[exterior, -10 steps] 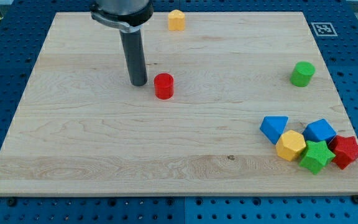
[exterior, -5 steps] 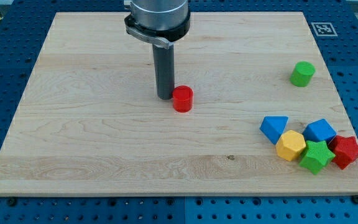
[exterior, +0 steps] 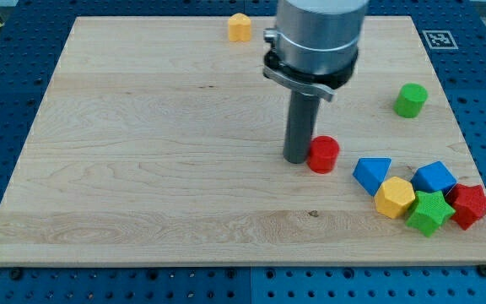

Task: Move the red circle to the top of the blue triangle

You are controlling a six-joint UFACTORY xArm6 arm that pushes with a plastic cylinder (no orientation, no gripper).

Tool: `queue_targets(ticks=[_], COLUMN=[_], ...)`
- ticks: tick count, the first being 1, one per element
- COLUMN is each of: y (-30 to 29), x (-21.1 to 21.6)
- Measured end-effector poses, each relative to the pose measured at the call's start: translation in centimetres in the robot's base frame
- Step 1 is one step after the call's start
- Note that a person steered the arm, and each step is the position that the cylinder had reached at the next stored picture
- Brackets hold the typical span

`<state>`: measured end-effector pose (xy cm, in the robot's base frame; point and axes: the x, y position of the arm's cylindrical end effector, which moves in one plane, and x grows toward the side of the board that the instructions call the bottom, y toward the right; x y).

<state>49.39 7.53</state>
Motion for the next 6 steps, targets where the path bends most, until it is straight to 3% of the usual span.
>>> queue_targets(ticks=[3,5,6], y=[6.3,4.8,3.7], x=[1.4,1.3,-1.3])
